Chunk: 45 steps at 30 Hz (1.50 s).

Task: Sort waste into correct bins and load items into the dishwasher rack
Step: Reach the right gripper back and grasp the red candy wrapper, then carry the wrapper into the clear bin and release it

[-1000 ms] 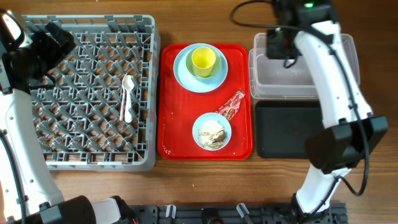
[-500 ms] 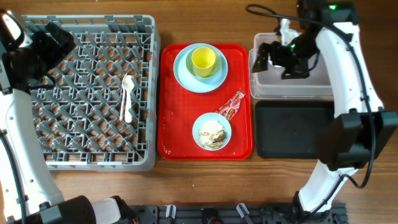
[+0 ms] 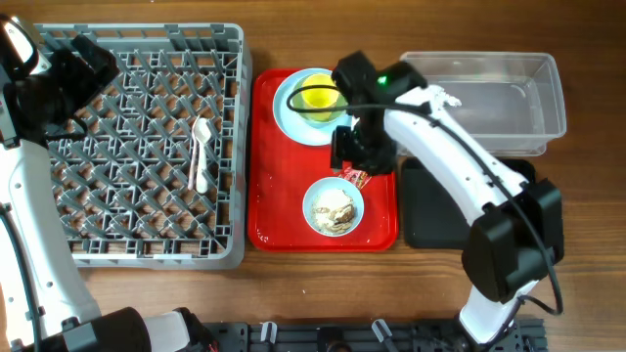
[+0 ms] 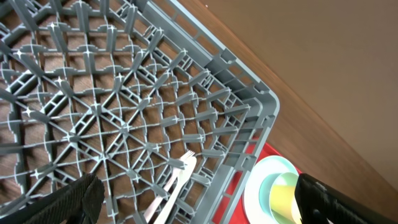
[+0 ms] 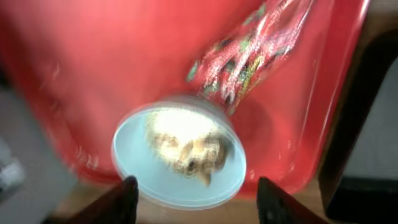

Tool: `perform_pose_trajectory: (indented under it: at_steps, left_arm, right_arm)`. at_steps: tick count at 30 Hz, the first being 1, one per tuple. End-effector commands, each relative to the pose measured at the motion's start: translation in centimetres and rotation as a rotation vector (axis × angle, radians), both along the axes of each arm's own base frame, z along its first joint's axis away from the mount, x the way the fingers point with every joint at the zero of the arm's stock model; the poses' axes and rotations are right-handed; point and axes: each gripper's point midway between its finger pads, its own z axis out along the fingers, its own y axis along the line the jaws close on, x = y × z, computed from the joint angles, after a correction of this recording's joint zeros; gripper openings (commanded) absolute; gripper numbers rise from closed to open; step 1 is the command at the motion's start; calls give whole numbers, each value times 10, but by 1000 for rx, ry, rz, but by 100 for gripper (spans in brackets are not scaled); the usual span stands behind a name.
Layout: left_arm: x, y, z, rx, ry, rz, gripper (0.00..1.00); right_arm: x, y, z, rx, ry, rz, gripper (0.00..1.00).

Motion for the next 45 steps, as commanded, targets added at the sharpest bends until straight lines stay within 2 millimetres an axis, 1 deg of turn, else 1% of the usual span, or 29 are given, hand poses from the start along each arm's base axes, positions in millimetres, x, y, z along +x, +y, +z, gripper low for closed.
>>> perform_pose_trajectory:
  at_steps: [1,2,3,6,10,13,18,19,20,21,22,23,25,27,28,29,31,32,33,35,37,38,39,40,41,42,43,44,45]
  left_arm:
    - [1,1,3,-6,-11,3,100]
    - [1,1,3,-6,-11,4,100]
    - [1,1,3,-6,-11,3,100]
    - [1,1,4,-6,-11,3,100]
    - [1,1,3,-6,-11,3,100]
    - [1,1,3,-6,-11,3,100]
    - [1,1,3,-6,-11,3,100]
    - [1,1,3,-6,-11,3,100]
    - [1,1,3,-6,-11,3,100]
    - [1,1,3,-6,-11,3,100]
    - [1,1,3,-6,-11,3,100]
    - [1,1,3,-6,-11,3,100]
    - [1,1,3,-6,-11,3,100]
    - [1,1,3,-6,-11,3,100]
    - [1,1,3,-6,-11,3,100]
    - [1,1,3,-6,-11,3,100]
    - [1,1,3,-6,-11,3,100]
    - [1,1,3,-6,-11,3,100]
    - [1,1,3,-6,-11,3,100]
    - [1,1,3,-6,-11,3,100]
    - [1,1,3,-6,-11,3,100]
    - [1,1,3,-6,-11,3,100]
    - [1,1,3,-6,-11,3,100]
    - [1,1,3,-6,-11,3,100]
    - [1,1,3,-6,-11,3,100]
    - [1,1,3,-6,-11,3,100]
    - [1,1,3,-6,-11,3,100]
    - [1,1,3,-6,-11,3,100]
    - [1,1,3,-6,-11,3,100]
  right_arm:
    - [8,-21,-33,-124,-59,-195,47]
    - [11,-26,-42,-145,-82,-220,41]
    - [13,-29,-53,-156,-104,-235,40]
    - [22,-35,-72,-176,-172,-288,40]
    - [31,-31,-86,-138,-227,-294,41]
    - [38,-33,-95,-135,-275,-301,42]
    - [34,-35,-109,-139,-270,-300,41]
    - [34,-35,-109,-139,-270,-300,30]
    - [35,-32,-107,-125,-273,-300,18]
    - [38,-27,-103,-101,-273,-297,9]
    - [42,-22,-98,-79,-278,-296,4]
    - [50,-13,-85,-40,-298,-298,4]
    - [66,-4,-50,14,-381,-272,4]
    - [85,0,4,61,-516,-220,4]
    - [93,-8,38,50,-622,-195,4]
    - [100,-28,65,-1,-719,-237,4]
    - [108,-66,102,-73,-841,-359,4]
    - [111,-91,117,-106,-886,-421,4]
    - [115,-116,125,-135,-906,-482,4]
    - [119,-161,123,-170,-888,-615,4]
    - [115,-218,106,-230,-816,-816,4]
    - [114,-235,95,-251,-789,-860,5]
    - [113,-244,85,-261,-758,-879,5]
    - [113,-248,77,-264,-735,-883,5]
    - [113,-252,64,-271,-696,-886,21]
    - [112,-253,56,-281,-674,-884,44]
    - [112,-253,55,-284,-669,-881,64]
    - [112,-253,59,-291,-681,-843,73]
    - [115,-255,73,-307,-727,-769,86]
